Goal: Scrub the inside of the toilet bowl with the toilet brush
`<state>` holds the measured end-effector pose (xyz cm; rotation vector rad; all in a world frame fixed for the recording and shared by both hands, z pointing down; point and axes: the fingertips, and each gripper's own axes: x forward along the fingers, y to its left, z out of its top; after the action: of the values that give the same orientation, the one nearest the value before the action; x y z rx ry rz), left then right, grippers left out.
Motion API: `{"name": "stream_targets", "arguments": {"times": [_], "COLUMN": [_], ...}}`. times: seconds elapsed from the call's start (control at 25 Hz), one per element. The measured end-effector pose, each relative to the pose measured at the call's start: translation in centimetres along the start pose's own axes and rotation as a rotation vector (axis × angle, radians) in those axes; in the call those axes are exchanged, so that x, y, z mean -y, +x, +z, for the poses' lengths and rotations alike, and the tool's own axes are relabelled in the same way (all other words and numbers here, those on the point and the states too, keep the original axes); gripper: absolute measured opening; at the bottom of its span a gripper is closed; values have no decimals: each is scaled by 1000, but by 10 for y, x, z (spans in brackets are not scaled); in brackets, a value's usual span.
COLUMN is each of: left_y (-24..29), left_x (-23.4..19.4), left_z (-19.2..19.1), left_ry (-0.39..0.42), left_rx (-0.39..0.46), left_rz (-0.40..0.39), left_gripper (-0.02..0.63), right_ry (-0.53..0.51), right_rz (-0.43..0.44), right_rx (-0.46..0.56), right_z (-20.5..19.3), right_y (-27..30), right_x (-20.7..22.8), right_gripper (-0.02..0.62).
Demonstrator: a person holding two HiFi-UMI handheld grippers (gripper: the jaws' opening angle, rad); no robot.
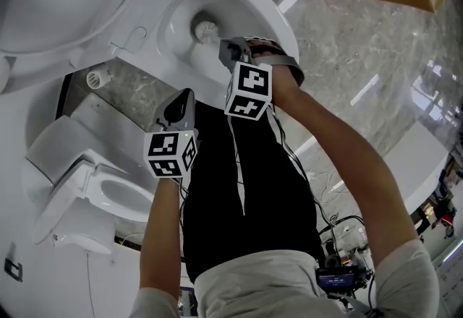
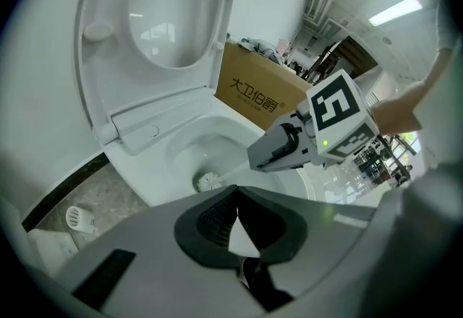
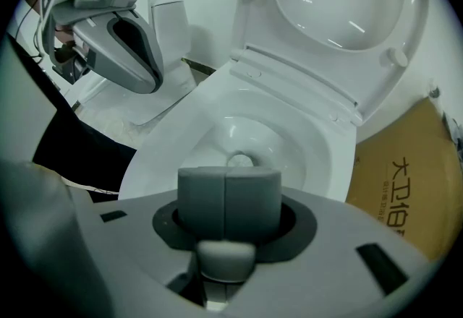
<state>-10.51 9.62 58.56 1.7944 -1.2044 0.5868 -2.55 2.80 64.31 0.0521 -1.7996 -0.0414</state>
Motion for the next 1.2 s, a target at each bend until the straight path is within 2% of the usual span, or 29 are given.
{"name": "stream_targets", "arguments": {"times": [0.16, 0.44, 0.56, 0.8, 1.2], "left_y": [4, 13, 17, 23, 29], "left_x": [8, 21, 27, 31, 21], "left_z": [-4, 0, 3, 8, 25], "left_ry": [-1, 0, 3, 13, 27], "left_rx": [-10, -10, -8, -14, -23], "left_rz": [-15, -29, -37, -48, -42], "left_gripper": [9, 9, 9, 9, 9], "right_ry": [-7, -141, -160, -9, 133], "right_rz": [19, 37, 34, 40, 15], "right_rx": [-13, -90, -131, -129, -93], "right_z": [-8, -37, -52, -60, -50], "right_y": [-4, -12, -13, -12, -6], "right_x": [-7, -16, -10, 9, 31], "right_gripper": [147, 147, 147, 146, 146]}}
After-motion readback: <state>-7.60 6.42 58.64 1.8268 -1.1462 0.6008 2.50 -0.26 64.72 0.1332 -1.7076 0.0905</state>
